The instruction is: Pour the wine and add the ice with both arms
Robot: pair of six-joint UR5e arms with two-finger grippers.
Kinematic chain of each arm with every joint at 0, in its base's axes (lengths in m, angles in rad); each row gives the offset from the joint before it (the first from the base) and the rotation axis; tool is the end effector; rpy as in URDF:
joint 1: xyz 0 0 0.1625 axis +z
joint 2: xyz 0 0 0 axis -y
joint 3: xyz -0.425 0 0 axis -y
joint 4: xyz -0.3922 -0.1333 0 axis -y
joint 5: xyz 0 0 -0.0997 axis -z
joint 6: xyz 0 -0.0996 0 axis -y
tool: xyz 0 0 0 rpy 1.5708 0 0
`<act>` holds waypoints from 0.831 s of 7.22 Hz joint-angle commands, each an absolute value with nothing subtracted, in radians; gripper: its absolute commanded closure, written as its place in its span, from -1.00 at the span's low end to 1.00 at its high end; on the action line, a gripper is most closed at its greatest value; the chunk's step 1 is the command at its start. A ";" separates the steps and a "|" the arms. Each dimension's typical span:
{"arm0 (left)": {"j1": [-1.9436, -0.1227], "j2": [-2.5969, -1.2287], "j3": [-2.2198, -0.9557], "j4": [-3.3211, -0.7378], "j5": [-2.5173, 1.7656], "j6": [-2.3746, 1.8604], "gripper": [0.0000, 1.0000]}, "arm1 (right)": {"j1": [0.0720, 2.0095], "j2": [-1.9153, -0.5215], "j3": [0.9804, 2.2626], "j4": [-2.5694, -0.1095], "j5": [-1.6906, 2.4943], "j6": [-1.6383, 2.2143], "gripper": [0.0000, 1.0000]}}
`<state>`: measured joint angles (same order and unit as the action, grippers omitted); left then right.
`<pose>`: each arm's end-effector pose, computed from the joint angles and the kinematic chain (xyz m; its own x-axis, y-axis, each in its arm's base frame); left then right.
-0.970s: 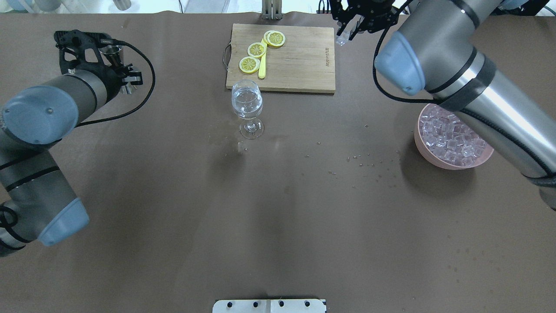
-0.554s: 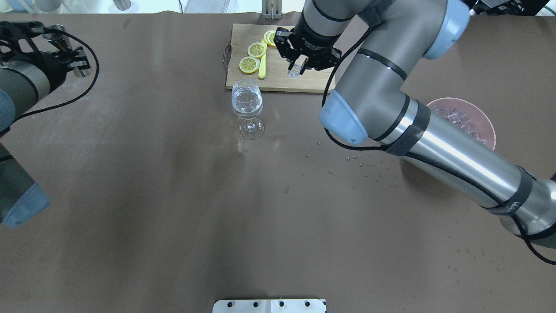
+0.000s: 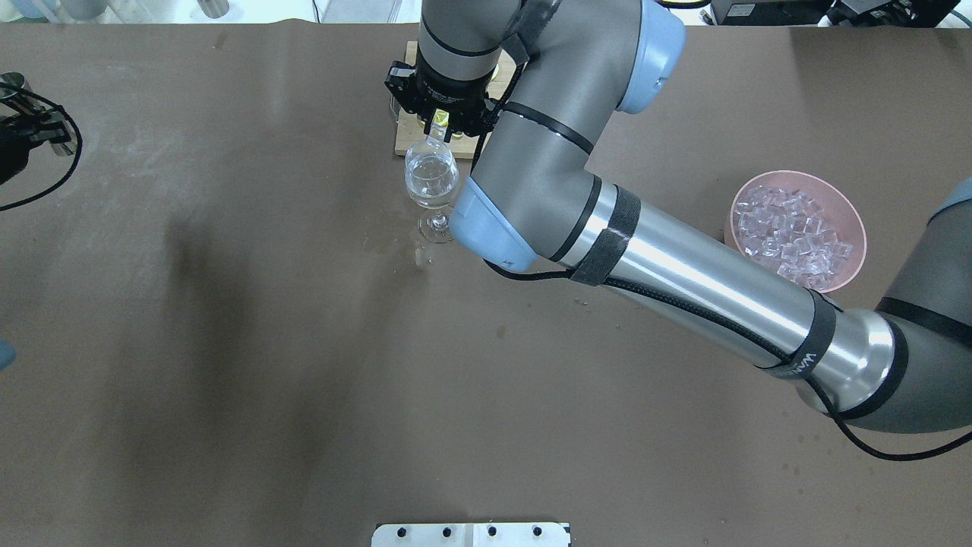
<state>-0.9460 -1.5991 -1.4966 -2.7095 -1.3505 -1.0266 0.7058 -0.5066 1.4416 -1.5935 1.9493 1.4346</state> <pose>0.1877 -0.5254 0.5615 0.6987 -0.1052 -0.7076 0.6349 0.5469 0.5457 -0.4996 -0.5526 0.0309 0.5131 0.2715 0.8143 -0.3135 0.9424 -0.1166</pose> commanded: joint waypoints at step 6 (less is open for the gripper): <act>-0.937 -1.519 -1.250 -3.051 -1.274 -1.026 0.81 | 0.661 -0.514 1.427 -1.591 1.905 1.425 1.00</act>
<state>-0.9411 -1.5232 -1.2715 -3.0112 -1.3346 -1.0241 0.6616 -0.5092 1.4265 -1.5908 1.9054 1.4309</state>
